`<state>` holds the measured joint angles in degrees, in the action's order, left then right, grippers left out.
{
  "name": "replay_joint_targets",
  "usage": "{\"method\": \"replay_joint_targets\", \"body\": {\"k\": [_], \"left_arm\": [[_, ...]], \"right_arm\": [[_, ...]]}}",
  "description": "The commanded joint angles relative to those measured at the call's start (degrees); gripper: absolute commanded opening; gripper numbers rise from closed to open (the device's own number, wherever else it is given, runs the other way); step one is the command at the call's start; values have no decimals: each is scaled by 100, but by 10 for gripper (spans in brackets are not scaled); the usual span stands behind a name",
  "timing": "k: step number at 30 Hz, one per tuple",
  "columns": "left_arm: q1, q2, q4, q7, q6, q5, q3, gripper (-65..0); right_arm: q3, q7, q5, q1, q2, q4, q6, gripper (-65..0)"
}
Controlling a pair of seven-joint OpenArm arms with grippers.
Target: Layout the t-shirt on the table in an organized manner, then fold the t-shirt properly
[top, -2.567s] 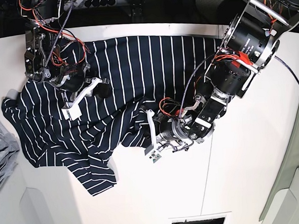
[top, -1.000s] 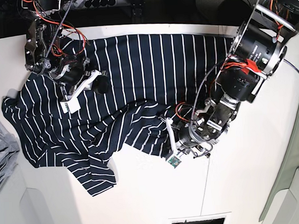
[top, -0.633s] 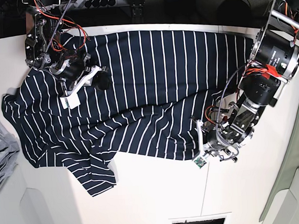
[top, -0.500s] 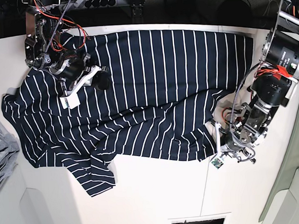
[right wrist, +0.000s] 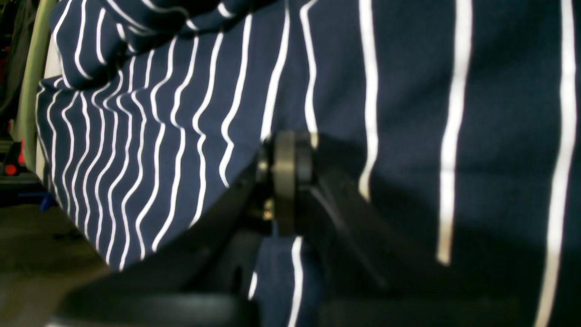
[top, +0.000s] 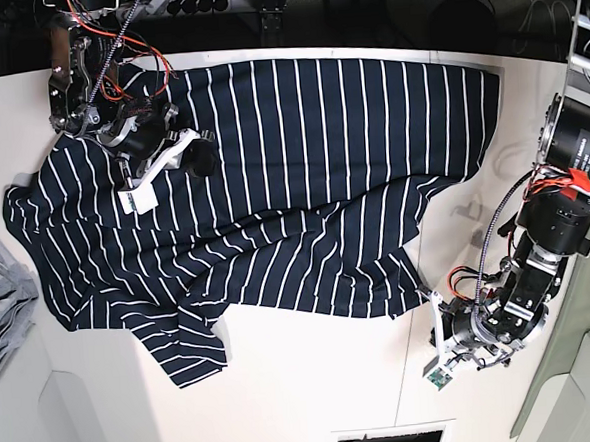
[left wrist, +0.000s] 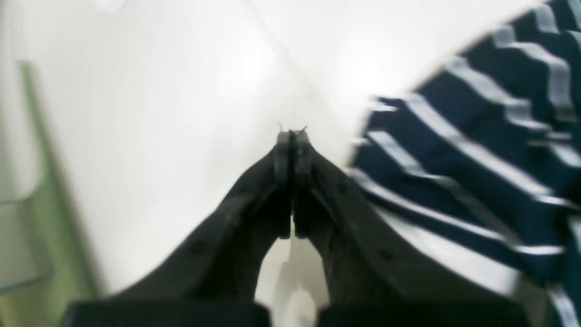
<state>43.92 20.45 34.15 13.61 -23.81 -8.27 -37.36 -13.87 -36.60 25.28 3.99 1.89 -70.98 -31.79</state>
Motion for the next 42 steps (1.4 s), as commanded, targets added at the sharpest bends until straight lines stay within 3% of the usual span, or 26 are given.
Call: {"method": "replay_joint_targets", "body": {"k": [1, 9, 14, 20, 25, 30, 33, 36, 42], "left_arm": [[81, 0, 81, 0, -96, -28, 20, -650], [-737, -111, 76, -105, -129, -352, 20, -650], [-1054, -334, 74, -225, -175, -31, 20, -650], [-824, -278, 70, -417, 728, 920, 20, -650], [-389, -227, 42, -273, 844, 1373, -162, -650], [-48, -68, -175, -271, 1209, 1449, -1189, -650], [85, 4, -195, -262, 1244, 1180, -1589, -650], [210, 59, -79, -98, 1231, 535, -1602, -650], [199, 61, 463, 654, 68, -1333, -942, -650]], "right_arm": [[-4, -332, -332, 52, 31, 7, 92, -650], [-4, -330, -326, 50, 31, 7, 90, -650], [-4, -348, -345, 68, 31, 7, 92, -650], [-4, -557, -343, 68, 31, 7, 92, -650], [-4, -656, -343, 177, 33, 7, 92, -650], [-4, -643, -326, 468, 142, 7, 92, -650], [-4, -509, -238, 592, 308, 7, 92, -650], [-4, -494, 26, 586, 437, 2, 92, -650], [-4, -435, 223, 590, 522, 0, 57, -650]]}}
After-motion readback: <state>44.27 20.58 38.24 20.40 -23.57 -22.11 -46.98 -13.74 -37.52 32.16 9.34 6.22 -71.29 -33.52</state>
